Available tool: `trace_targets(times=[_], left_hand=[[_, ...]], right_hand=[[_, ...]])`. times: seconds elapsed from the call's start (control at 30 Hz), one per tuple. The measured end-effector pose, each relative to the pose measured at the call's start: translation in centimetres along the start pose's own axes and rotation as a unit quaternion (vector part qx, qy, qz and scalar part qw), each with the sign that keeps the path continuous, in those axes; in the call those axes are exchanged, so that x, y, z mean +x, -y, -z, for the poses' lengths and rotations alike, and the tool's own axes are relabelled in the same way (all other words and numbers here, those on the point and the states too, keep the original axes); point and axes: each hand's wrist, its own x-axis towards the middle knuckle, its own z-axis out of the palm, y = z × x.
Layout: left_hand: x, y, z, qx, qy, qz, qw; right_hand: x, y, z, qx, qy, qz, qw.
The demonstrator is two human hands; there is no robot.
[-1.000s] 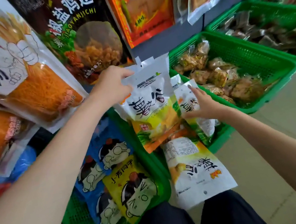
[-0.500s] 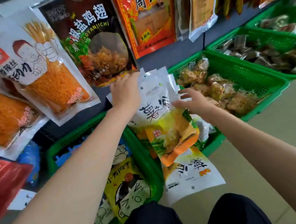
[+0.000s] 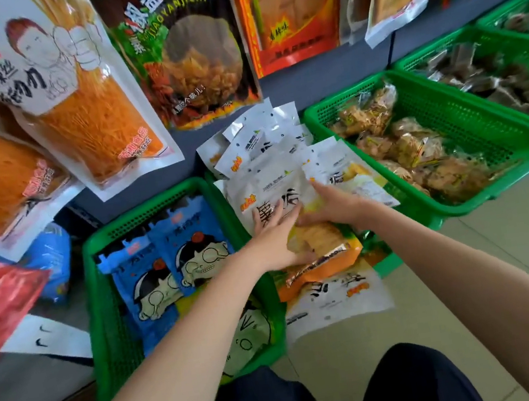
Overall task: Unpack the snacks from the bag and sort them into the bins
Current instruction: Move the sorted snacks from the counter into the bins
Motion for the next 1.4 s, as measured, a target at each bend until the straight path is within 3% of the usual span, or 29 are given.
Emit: trace_targets(times=[0.13,0.27,0.37,0.47,0.57,0.7,0.77,0.83,0.9,1.17,1.27,1.4], left_hand=[[0.0,0.5,-1.1,0.030,-0.089,0.000,0.996],[-0.5,0.2,-0.4,0.024,-0.242,-0.098,0.965],[0.1,0.5,-0.1,0.075,-0.157,-0.065,0.983],[0.6,0.0,-1.1,0.124,-0.030,-0.026,0.991],[0.2,-1.5,-1.3,0.113,-0.002,-0.027,0.993],[-1.6,-2.6,-0.7,0.140,0.114,-0.079,0.980],[-2.1,-3.0,-1.0,0.171,0.199,-0.056,0.963],[-2.4,-3.5,-1.2,0.192,0.233,-0.032,0.953],[-2.7,-4.1,-1.1,0.194,0.232,-0.037,0.952],[-4.0,-4.8,-2.7,0.241,0.246,-0.051,0.938],[-3.6,-4.6,-2.0,0.178,0.186,-0.096,0.961],[-3.2,-4.6,1.1,0.181,0.061,-0.098,0.977]], right_hand=[[1.0,1.8,0.1,-0.068,-0.115,0.054,0.990],[-0.1,1.2,5.0,0.149,-0.162,-0.034,0.975],[-1.3,-1.0,10.3,0.194,-0.173,-0.082,0.962],[-1.3,-3.3,11.4,0.077,-0.182,-0.111,0.974],[-1.6,-4.8,9.8,-0.031,-0.215,-0.078,0.973],[-4.4,-6.4,6.9,-0.240,-0.146,-0.105,0.954],[-5.1,-6.7,5.7,-0.272,-0.127,-0.112,0.947],[-4.2,-6.2,5.2,-0.271,-0.119,-0.054,0.954],[-2.9,-5.8,4.9,-0.279,-0.099,-0.013,0.955],[-3.6,-5.2,5.5,-0.335,-0.091,-0.051,0.936],[-4.6,-5.6,6.4,-0.307,-0.097,-0.029,0.946],[-5.6,-6.0,7.1,-0.296,-0.071,-0.018,0.952]])
